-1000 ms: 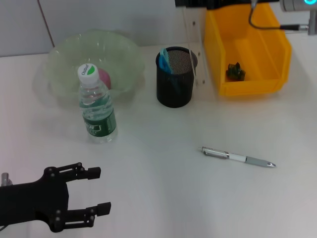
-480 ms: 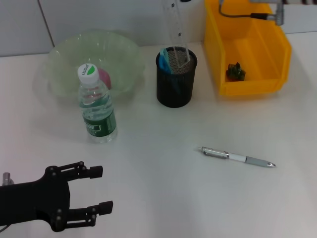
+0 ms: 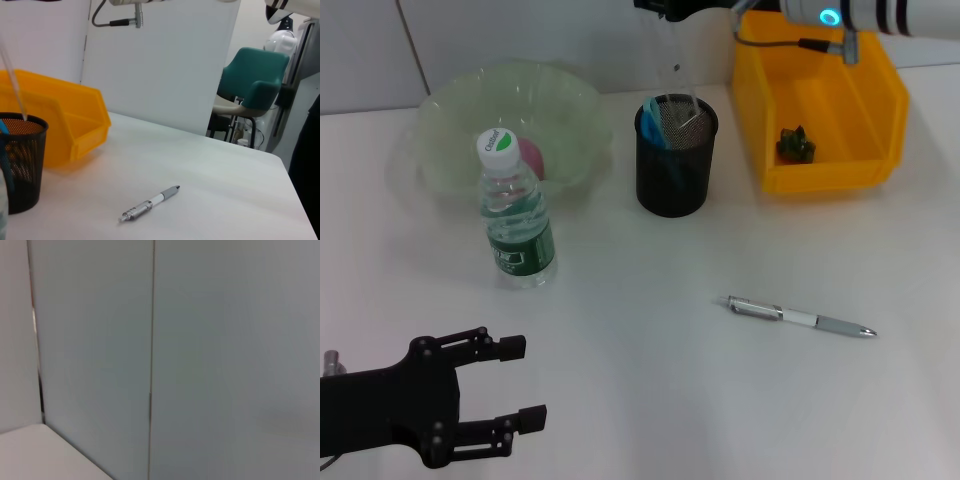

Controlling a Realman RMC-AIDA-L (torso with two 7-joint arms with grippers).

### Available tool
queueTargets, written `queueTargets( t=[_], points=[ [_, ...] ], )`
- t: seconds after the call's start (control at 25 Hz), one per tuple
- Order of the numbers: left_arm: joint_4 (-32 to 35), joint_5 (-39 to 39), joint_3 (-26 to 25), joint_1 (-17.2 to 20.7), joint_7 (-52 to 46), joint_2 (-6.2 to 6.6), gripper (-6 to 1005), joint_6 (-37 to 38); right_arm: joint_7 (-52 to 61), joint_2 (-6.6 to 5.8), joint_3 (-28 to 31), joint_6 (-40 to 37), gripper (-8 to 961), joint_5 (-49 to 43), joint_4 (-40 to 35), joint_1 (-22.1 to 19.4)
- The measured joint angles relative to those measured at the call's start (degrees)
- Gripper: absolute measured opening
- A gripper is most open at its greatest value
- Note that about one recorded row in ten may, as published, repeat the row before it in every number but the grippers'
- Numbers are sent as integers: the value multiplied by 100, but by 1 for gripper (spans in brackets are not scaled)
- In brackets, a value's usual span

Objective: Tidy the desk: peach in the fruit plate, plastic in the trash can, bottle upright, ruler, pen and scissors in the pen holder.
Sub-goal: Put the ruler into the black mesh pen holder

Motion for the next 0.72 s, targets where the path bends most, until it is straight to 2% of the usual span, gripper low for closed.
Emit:
queueTargets(
  t=[0.4,0.72],
  points=[
    [-70,-16,-2,-8,6,-2,787,-33,-1278,5,-6,160,395,1204,908,-32],
    [-77,-63,-2,-10,-6,-8,787,-25,-1521,5,30,167,410,1353,1144,-201]
  ],
)
